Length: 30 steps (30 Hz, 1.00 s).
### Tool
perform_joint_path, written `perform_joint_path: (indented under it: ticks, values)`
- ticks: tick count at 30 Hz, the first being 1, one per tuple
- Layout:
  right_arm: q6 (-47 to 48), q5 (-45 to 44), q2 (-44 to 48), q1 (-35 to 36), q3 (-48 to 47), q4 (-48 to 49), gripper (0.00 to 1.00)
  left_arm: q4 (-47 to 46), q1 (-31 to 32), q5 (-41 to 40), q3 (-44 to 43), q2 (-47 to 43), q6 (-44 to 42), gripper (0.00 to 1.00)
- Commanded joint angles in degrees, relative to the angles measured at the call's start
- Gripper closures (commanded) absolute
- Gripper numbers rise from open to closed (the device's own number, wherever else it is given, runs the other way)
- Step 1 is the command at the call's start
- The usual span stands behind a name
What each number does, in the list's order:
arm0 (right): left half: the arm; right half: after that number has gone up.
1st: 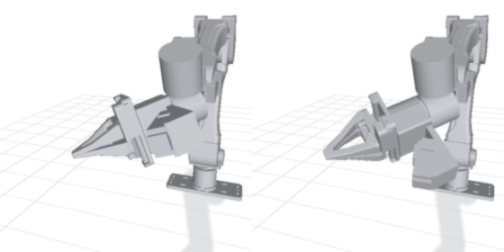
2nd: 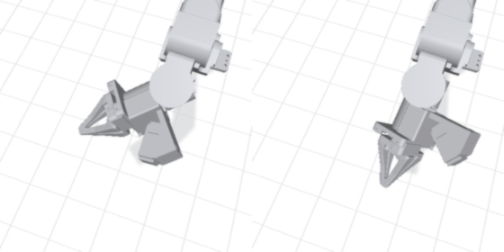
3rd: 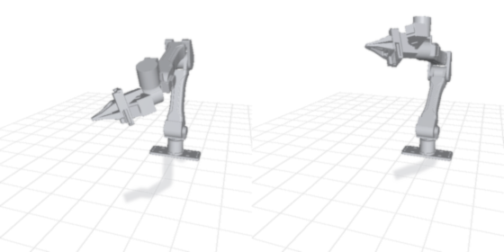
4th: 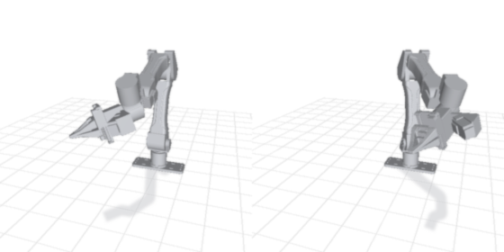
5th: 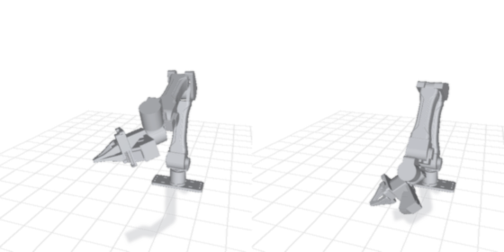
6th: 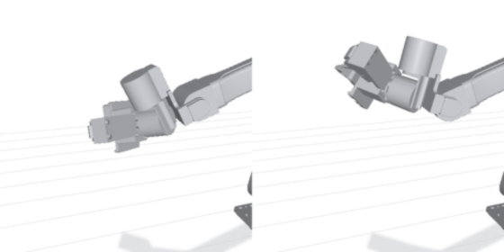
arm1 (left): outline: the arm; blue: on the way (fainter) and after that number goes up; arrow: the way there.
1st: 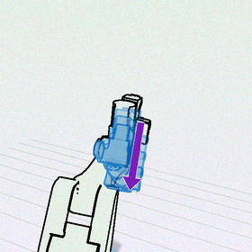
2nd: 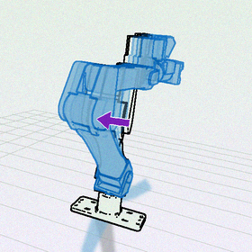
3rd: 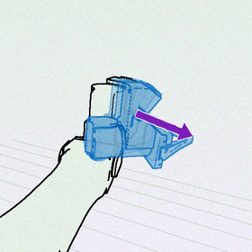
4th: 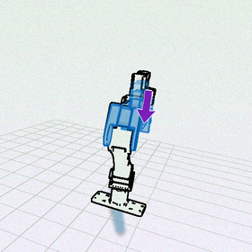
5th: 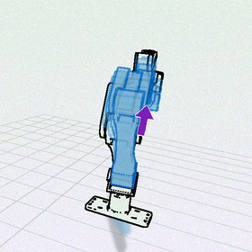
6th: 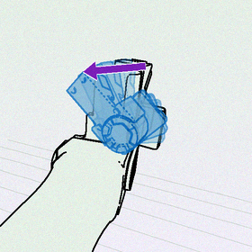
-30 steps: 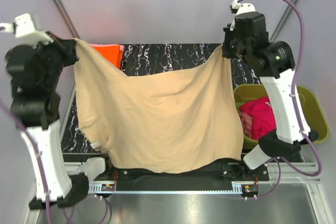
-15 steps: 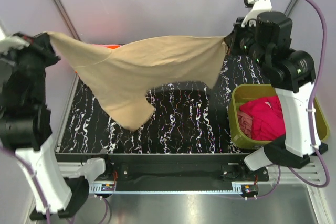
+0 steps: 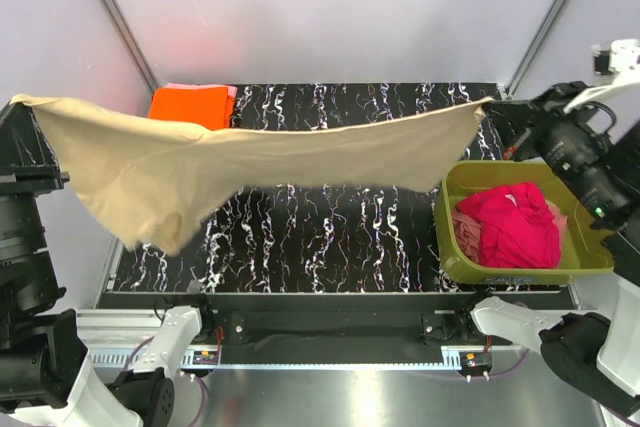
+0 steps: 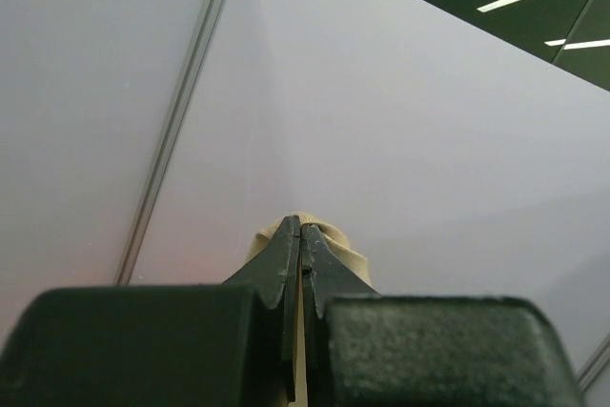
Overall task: Fold and stack the t-shirts
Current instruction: Flatten the tshirt out
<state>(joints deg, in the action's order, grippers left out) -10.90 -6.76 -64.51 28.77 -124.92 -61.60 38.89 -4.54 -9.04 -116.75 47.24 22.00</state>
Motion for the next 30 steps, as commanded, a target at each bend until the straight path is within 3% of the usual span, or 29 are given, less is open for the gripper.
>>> perform_joint_path:
  ticks: [1,8,16,20,24,30]
  values:
    - [-1.23,-1.57,-1.23,0.05,-0.32,2.71,1.00,-2.60,0.05,-1.51,0.82,-1.01,1.03,1.00]
    - [3.59,-7.73,-8.07,0.14,-0.76,7.02,1.00,-5.31,0.84,-3.53,-1.28,5.83,-5.55,1.00]
    - [7.11,-11.52,-27.39,-3.36,-5.68,9.83,1.00,-9.89,2.16,-2.21,-4.72,27.01,-16.63,1.00]
    - [7.91,-9.15,-34.79,-7.06,-5.16,12.03,1.00,-15.22,2.08,-0.98,2.12,31.94,-20.84,1.00]
    - [8.00,-4.85,-41.03,-10.22,-1.82,16.51,1.00,-25.34,2.16,1.03,15.89,34.40,-21.65,1.00]
    - [8.78,0.85,-54.04,-14.18,-7.16,17.66,1.00,-32.12,2.08,8.76,20.25,45.19,-20.68,1.00]
